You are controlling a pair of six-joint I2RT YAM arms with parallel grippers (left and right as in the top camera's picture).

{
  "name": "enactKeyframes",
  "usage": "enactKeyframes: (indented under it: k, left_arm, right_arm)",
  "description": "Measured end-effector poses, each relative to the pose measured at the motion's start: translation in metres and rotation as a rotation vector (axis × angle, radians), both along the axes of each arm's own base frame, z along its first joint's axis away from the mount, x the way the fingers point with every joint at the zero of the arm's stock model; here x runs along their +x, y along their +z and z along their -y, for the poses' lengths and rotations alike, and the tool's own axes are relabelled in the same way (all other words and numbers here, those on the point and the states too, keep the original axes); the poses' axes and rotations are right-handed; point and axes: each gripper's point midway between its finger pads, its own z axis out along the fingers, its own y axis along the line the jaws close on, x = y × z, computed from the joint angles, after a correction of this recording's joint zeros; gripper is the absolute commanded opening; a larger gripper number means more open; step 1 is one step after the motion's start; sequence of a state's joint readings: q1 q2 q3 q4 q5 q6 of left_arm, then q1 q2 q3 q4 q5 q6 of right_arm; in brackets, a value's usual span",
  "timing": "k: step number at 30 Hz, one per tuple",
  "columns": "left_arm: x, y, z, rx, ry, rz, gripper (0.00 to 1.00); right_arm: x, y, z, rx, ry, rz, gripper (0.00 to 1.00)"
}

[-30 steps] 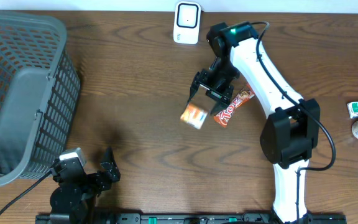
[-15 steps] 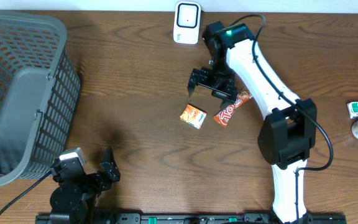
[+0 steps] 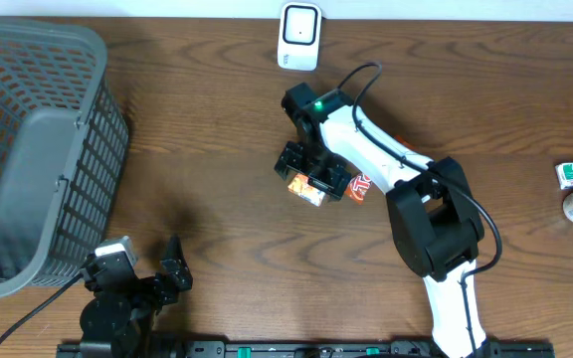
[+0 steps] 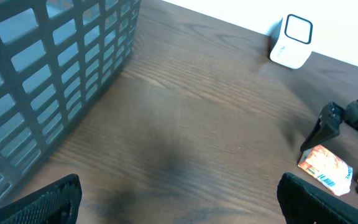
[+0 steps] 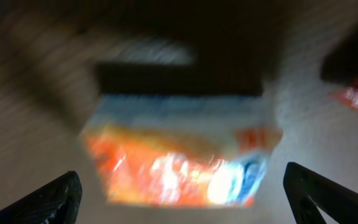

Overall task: Scan the item barcode
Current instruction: 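Lift the orange packet with the right gripper, turning it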

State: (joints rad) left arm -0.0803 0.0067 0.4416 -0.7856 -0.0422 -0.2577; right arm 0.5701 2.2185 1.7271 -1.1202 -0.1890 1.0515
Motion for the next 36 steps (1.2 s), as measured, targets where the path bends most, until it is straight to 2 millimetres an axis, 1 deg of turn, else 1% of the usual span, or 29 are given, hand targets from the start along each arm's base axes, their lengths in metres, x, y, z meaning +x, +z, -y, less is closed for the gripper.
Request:
enactKeyframes:
  k: [4, 7, 12, 18, 19, 22, 25, 28, 31, 32, 35, 36]
  left_arm:
    - [0.0, 0.0, 0.0, 0.0, 0.0, 0.0, 0.98]
    - [0.0, 0.0, 0.0, 0.0, 0.0, 0.0, 0.98]
    - [0.0, 0.0, 0.0, 0.0, 0.0, 0.0, 0.98]
    - [0.0, 0.0, 0.0, 0.0, 0.0, 0.0, 0.98]
    - [0.0, 0.0, 0.0, 0.0, 0.0, 0.0, 0.98]
    - [0.0, 0.0, 0.0, 0.0, 0.0, 0.0, 0.98]
    - [0.0, 0.0, 0.0, 0.0, 0.0, 0.0, 0.98]
    - [0.0, 0.0, 0.0, 0.0, 0.0, 0.0, 0.98]
    - [0.0, 0.0, 0.0, 0.0, 0.0, 0.0, 0.98]
    - [0.0, 0.0, 0.0, 0.0, 0.0, 0.0, 0.98]
    - [0.0, 0.0, 0.0, 0.0, 0.0, 0.0, 0.98]
    - [0.0, 0.0, 0.0, 0.0, 0.0, 0.0, 0.98]
  right_arm:
    - [0.0, -0.013, 0.011, -0.05, -0.012, 0.017, 0.99]
    - [0.002, -0.02, 0.014, -0.063, -0.009, 0.037, 0.98]
    - [0.006, -0.02, 0.015, -0.059, -0.005, 0.073, 0.87]
    - [0.004, -0.021, 0.018, -0.067, 0.001, 0.081, 0.7]
    - [0.004, -0.021, 0.018, -0.067, 0.002, 0.084, 0.68]
    - [0.005, -0.021, 0.018, -0.063, 0.006, 0.087, 0.67]
    - [0.004, -0.021, 0.016, -0.051, 0.013, 0.081, 0.63]
    - [-0.001, -0.019, 0.011, -0.004, 0.011, 0.046, 0.6]
    - [-0.01, -0.016, 0.002, 0.09, 0.016, -0.021, 0.56]
    - [-0.013, -0.016, -0.001, 0.121, 0.016, -0.044, 0.56]
    - [-0.029, -0.012, -0.008, 0.224, 0.028, -0.144, 0.57]
    - [-0.035, -0.011, -0.007, 0.246, 0.027, -0.18, 0.57]
